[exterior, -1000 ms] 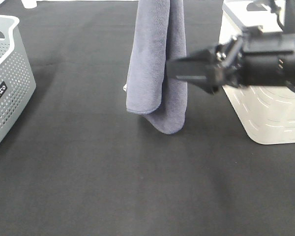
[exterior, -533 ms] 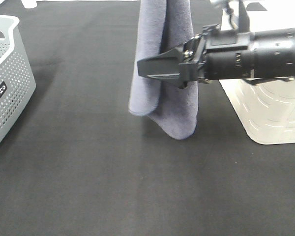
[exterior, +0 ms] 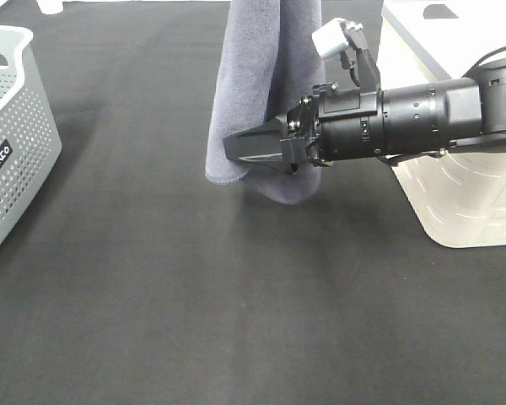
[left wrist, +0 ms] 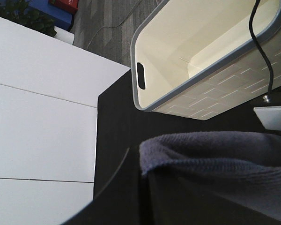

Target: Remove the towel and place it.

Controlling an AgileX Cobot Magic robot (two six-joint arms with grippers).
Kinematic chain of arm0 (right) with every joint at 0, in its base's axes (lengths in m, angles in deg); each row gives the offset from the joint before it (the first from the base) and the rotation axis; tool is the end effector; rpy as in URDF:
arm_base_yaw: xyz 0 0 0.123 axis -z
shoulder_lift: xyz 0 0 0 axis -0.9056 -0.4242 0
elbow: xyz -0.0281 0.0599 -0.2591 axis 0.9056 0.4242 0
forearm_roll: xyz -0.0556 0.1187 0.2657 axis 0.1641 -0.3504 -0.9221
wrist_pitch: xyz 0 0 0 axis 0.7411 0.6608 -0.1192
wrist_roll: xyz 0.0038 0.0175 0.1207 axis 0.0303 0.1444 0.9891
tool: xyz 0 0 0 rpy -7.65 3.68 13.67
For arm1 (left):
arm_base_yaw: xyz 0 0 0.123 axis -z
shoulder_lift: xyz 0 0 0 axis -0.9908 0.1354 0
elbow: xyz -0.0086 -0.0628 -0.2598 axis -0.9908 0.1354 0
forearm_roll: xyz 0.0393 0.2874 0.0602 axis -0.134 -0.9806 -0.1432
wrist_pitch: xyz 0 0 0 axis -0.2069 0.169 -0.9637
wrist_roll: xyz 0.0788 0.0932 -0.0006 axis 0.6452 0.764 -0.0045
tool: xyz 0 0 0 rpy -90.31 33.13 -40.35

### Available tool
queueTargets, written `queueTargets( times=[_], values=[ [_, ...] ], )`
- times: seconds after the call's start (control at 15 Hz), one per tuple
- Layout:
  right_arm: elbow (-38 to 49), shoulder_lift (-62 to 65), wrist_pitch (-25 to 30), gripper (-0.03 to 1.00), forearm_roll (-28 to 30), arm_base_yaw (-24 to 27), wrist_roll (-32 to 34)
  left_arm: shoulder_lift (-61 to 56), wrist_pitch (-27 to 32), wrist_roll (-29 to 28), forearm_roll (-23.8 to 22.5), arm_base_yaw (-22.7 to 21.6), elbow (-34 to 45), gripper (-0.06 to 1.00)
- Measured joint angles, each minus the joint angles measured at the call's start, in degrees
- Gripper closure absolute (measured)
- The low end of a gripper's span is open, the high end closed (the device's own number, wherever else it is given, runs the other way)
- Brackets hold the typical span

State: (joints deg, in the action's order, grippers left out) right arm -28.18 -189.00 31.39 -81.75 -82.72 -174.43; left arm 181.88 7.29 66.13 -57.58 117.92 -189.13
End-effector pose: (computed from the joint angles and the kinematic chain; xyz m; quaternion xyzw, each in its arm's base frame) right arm 0.3369 0.2025 0.1104 -0.3577 0.7606 0.3919 0.3742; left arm 0.3593 -0.2905 0.4292 0.6944 0.4616 0.0691 0.5477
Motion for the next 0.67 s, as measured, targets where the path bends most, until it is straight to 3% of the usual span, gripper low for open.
queueTargets(
  times=[0.2, 0.4, 0.67],
  values=[
    [-0.1, 0.0, 2.6, 0.57, 1.8, -0.1, 5.6, 0.0, 0.0, 0.0, 0.0, 0.0, 0.0, 0.94],
    [-0.1, 1.4, 2.6, 0.80, 11.6, -0.1, 17.8, 0.1, 0.1, 0.0, 0.0, -0.1, 0.0, 0.94],
    [-0.2, 10.0, 0.5, 0.87, 26.0, -0.1, 31.8, 0.6, 1.2, -0.7, -0.3, -1.6, 0.9, 0.94]
  ],
)
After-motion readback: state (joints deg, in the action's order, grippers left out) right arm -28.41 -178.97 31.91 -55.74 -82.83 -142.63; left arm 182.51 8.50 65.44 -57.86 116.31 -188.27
